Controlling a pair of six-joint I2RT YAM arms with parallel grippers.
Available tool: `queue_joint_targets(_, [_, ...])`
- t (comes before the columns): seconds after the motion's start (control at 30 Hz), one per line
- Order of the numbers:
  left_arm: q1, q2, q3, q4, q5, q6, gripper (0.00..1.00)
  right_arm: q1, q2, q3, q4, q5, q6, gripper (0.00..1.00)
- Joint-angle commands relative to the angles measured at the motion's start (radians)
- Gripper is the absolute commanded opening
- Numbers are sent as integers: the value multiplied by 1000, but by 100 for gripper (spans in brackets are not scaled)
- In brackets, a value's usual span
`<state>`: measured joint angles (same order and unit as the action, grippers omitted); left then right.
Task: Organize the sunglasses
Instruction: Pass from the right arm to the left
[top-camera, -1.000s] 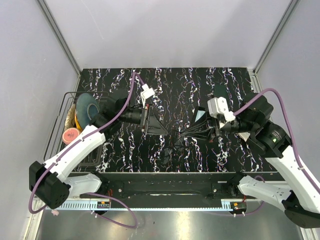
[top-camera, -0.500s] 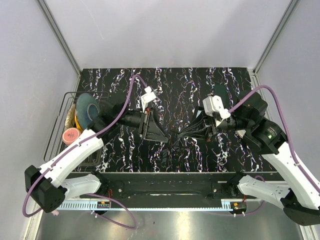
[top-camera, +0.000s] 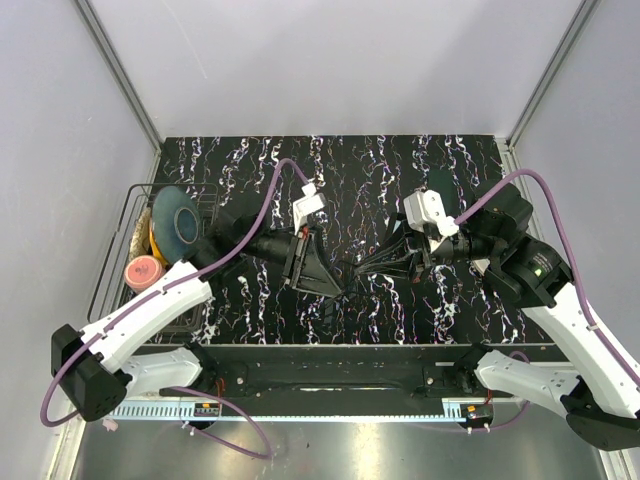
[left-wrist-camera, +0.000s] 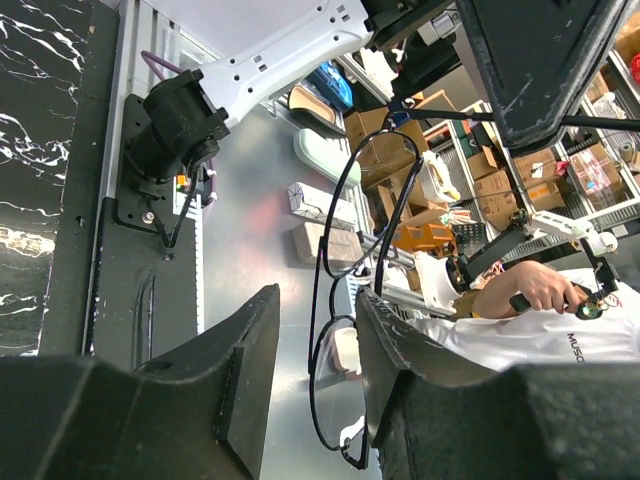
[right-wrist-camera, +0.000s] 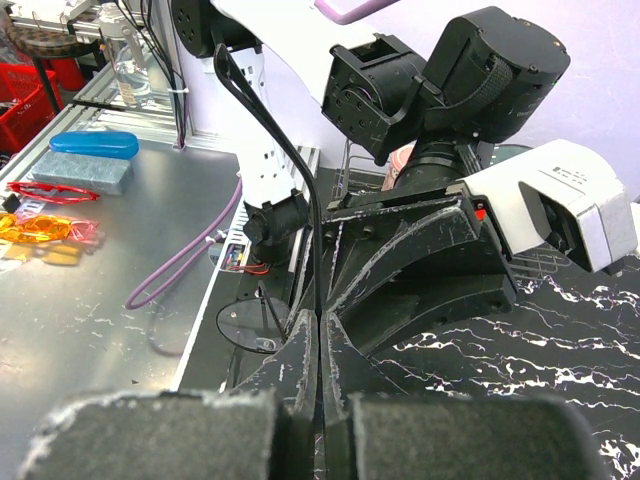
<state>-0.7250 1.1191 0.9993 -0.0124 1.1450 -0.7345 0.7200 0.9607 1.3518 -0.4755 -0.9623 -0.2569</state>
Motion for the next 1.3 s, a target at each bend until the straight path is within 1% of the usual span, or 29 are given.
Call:
queue_joint_targets(0.0, [-21,15,4,51,13,-5,40,-1,0,24,52,-4,13,0])
queue_joint_targets(0.13, [-43,11,5,52,13,1,35,-2,-2,23,52,2,12,0])
queue_joint_targets(0.23, [-48,15,5,32,15,17,25,-1,-4,20,57,10,12,0])
queue_joint_targets(0.27, [-48,16,4,23,13,20,16,-1,-5,18,58,11,13,0])
queue_joint_targets(0.3, [-47,19,5,23,12,21,12,1,-5,15,61,10,15,0])
queue_joint_targets(0.37, [-48,19,13,16,-5,27,1,-1,-4,13,63,14,22,0])
queue_joint_targets(0.4, [-48,22,19,15,-16,36,0,-1,-4,12,63,28,28,0])
queue_joint_targets(0.43, [-45,24,34,-16,-28,58,0,-2,-4,12,63,40,34,3])
queue_joint_targets(0.47, [-45,30,41,-50,-57,69,0,-1,-5,7,61,52,44,8])
queue_joint_targets(0.5, [-44,33,47,-63,-74,76,0,-1,-10,3,63,83,48,17])
queue_joint_targets(0.53, [-31,34,56,-73,-86,86,0,-1,-11,-2,63,103,54,43])
queue_joint_targets(0.57, [-24,41,58,-87,-106,87,0,-1,-22,-5,64,129,70,55])
queue_joint_targets(0.63, [8,45,55,-89,-123,84,0,-1,-43,-8,66,224,84,74])
queue_joint_targets(0.7, [30,51,55,-89,-145,84,0,-1,-63,-8,67,316,102,81])
queue_joint_targets(0.77, [58,54,59,-89,-157,87,0,-1,-91,0,64,362,114,86])
queue_joint_targets(0.93, [98,76,74,-84,-166,96,0,-1,-151,0,8,428,85,90])
queue_joint_targets(1.07, [127,79,85,-81,-189,96,0,-1,-180,-2,-70,447,36,88])
queue_joint_targets(1.1, [131,77,88,-80,-194,96,0,-1,-188,-5,-80,454,25,80])
queue_joint_targets(1.13, [142,76,90,-81,-198,99,0,-1,-197,-13,-83,474,16,76])
queue_joint_targets(1.17, [145,71,90,-80,-203,103,0,-1,-212,-34,-71,537,16,71])
queue_joint_targets(1.2, [147,70,90,-81,-203,104,0,-1,-214,-46,-57,562,16,65])
queue_joint_targets(1.23, [148,70,90,-81,-202,109,0,-1,-206,-54,-22,589,21,55])
queue_joint_targets(1.27, [148,67,90,-84,-197,113,0,-1,-191,-59,-6,641,42,49])
